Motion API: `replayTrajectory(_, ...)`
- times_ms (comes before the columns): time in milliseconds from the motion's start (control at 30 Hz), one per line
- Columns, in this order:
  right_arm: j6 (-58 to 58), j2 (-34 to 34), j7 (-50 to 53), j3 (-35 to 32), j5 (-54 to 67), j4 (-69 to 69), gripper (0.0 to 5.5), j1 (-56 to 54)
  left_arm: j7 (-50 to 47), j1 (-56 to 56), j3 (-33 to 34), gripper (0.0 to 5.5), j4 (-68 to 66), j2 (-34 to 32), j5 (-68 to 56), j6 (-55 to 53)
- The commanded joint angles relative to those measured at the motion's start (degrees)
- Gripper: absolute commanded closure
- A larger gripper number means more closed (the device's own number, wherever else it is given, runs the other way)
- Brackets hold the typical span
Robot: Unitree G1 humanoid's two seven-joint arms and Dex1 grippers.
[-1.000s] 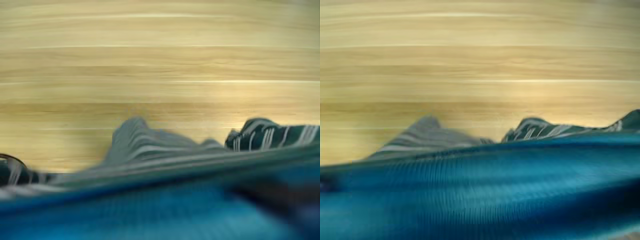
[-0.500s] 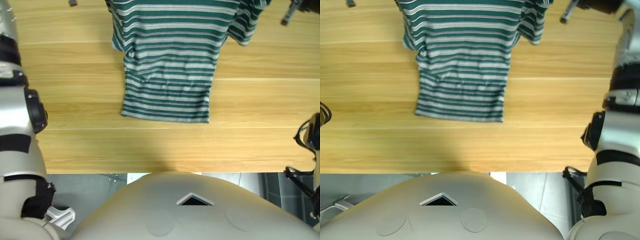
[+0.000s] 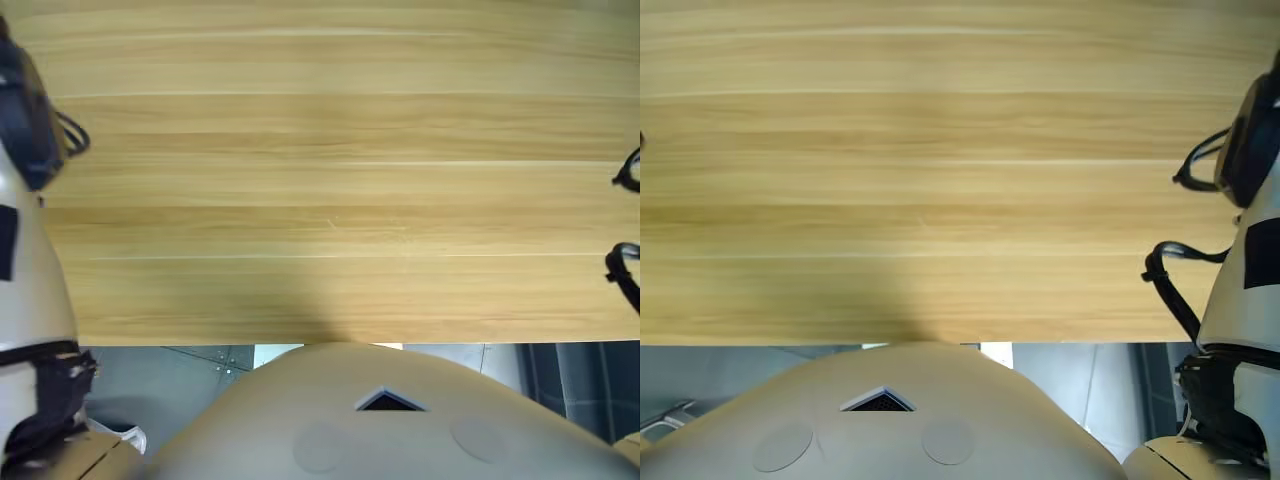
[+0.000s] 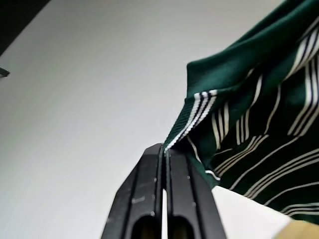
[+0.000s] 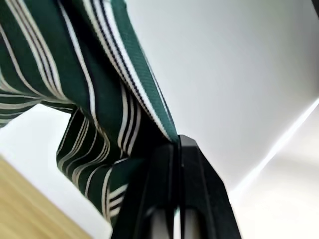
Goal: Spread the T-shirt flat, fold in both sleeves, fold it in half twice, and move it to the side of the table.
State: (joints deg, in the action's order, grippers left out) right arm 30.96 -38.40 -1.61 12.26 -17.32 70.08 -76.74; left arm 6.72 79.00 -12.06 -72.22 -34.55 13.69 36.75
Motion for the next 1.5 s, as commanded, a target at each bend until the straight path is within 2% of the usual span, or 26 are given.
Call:
replayTrajectory(33,2.4,1.4,-13.1,-2.6,3.8,4.7,5.50,20.5,-0.2,-23.5,0.5,5.46,-4.4,4.5,0.8,5.4)
replayTrajectory(67,4.2,2.2,-18.0,-3.7,5.8,4.0,5.50,22.8,2.9,-26.1,1.2,5.46,-4.3,5.8,-0.4,7.0)
replayTrajectory(133,9.7,3.2,-32.5,-3.9,10.2,0.0,5.50,29.6,15.7,-31.5,3.0,5.46,-3.7,8.0,-4.3,10.3)
replayTrajectory(200,11.1,3.1,-50.2,-2.7,17.4,-9.1,5.50,38.8,35.7,-36.8,5.6,5.46,-1.3,9.3,-11.6,12.9)
replayTrajectory(267,8.8,-0.3,-65.0,0.4,26.4,-24.4,5.50,50.1,52.4,-40.1,7.7,5.46,2.8,9.2,-19.0,12.5)
replayTrajectory(367,3.7,-4.0,-73.5,1.6,33.9,-39.9,5.50,59.1,67.0,-42.7,9.2,5.46,10.1,7.1,-27.4,9.8)
replayTrajectory(467,1.2,-5.4,-74.9,1.6,30.6,-40.9,5.50,61.2,74.5,-47.6,6.1,5.46,15.8,3.9,-27.7,10.2)
replayTrajectory(633,-6.1,-7.9,-77.3,2.5,28.5,-48.6,5.50,66.8,80.3,-58.4,1.7,5.46,26.9,-2.4,-24.2,10.8)
replayTrajectory(767,-8.8,-9.3,-77.9,6.3,22.4,-50.7,5.50,71.1,80.4,-69.4,-2.2,5.46,34.3,-7.6,-19.0,11.6)
replayTrajectory(900,-10.3,-10.6,-79.0,7.6,21.3,-53.8,5.50,74.1,79.4,-74.7,-3.6,5.46,40.9,-10.0,-19.1,9.4)
replayTrajectory(933,-10.6,-10.7,-79.1,8.0,20.9,-54.5,5.50,74.6,79.3,-75.3,-3.8,5.24,42.1,-10.2,-19.4,8.8)
replayTrajectory(1100,-11.2,-11.7,-79.2,8.2,21.6,-58.3,4.60,77.0,78.6,-76.6,-4.3,4.49,47.7,-11.1,-21.2,6.3)
replayTrajectory(1200,-10.6,-13.6,-80.6,6.8,24.8,-62.1,4.55,79.6,77.5,-75.3,-3.7,4.27,47.2,-11.3,-21.2,6.0)
replayTrajectory(1267,-10.9,-15.3,-81.7,5.1,28.2,-65.7,4.55,81.7,80.2,-77.2,-3.3,4.27,50.8,-12.3,-26.6,5.9)
replayTrajectory(1333,-10.9,-17.2,-82.7,1.8,32.5,-68.7,4.55,83.4,84.5,-80.1,-2.6,4.27,60.5,-16.0,-41.3,0.8)
replayTrajectory(1500,-11.0,-19.7,-83.3,-4.3,37.8,-72.1,4.55,85.0,85.8,-79.1,0.8,4.27,66.4,-21.6,-61.0,-5.9)
